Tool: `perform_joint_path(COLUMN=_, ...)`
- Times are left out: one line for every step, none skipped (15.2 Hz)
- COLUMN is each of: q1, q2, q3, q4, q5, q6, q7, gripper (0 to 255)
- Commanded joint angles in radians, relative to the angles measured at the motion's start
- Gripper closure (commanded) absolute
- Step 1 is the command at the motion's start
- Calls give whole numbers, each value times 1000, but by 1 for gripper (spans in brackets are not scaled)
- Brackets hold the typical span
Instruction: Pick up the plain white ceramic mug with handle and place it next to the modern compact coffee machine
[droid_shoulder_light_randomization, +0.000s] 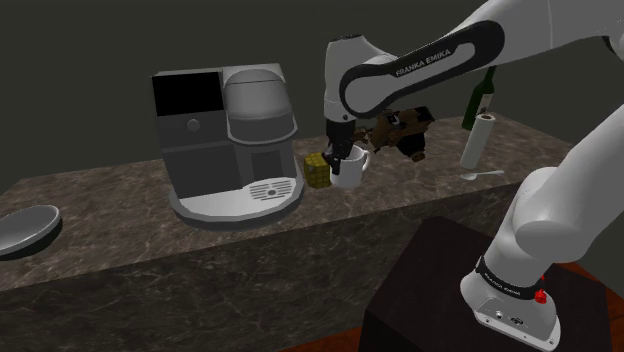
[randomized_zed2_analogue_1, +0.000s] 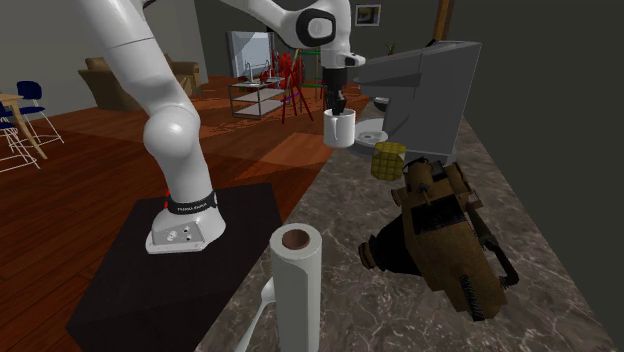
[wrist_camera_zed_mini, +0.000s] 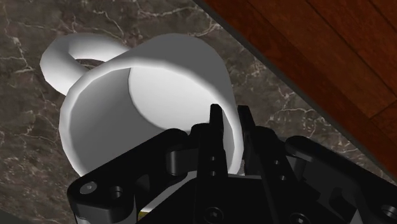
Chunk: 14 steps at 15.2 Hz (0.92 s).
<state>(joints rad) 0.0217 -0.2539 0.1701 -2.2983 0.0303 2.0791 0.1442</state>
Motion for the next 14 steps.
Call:
perform_joint_path(q1=1, q2=6, q3=2, q4=-23, q5=0, q6=30, q7=2, gripper=255)
perform_joint_path(q1=1, q2=11, q3=3, q4=-32, q5=-1, q6=44, q7=3, gripper=255)
perform_joint_path(q1=1, q2=17, q3=3, q4=-41, q5=-2, q6=58, q7=4, gripper=255)
perform_joint_path(q1=1, q2=22, q3=4, q4=-49, q5=-2, q6=72, q7=5, gripper=255)
perform_joint_path(q1=0, q2=28, q3=5, q4=-58, q5=-3, q6=87, q7=5, gripper=255)
perform_joint_path(q1=0, q2=34, q3=5, q4=-66, q5=-4, q6=101, q7=6, gripper=255)
perform_joint_path(q1=0, q2=40, q3=6, q4=-74, q5=-5, q6=115, q7=7, gripper=255)
perform_joint_path(q1=0, q2=47, q3=7, q4=-82, q5=-6, q6=129, q7=8, gripper=255)
perform_joint_path(q1=0, q2=54, q3=7, q4=-89, q5=-7, q6=144, q7=9, gripper=255)
perform_joint_path(q1=0, q2=61, q3=8, q4=-97, q5=-8, q6=158, q7=10, gripper=255)
perform_joint_path(q1=0, q2=68, q3=9, q4=-104, q5=-9, q6=172, q7=12, gripper=255)
perform_joint_path(q1=-1, q2=76, q3=9, q4=-111, q5=-11, q6=187, q7=13, gripper=255)
perform_joint_path(q1=-1, q2=84, q3=10, q4=-118, q5=-12, q6=201, q7=14, gripper=255)
perform_joint_path(q1=-1, q2=92, q3=10, q4=-124, q5=-14, q6=215, q7=16, gripper=255)
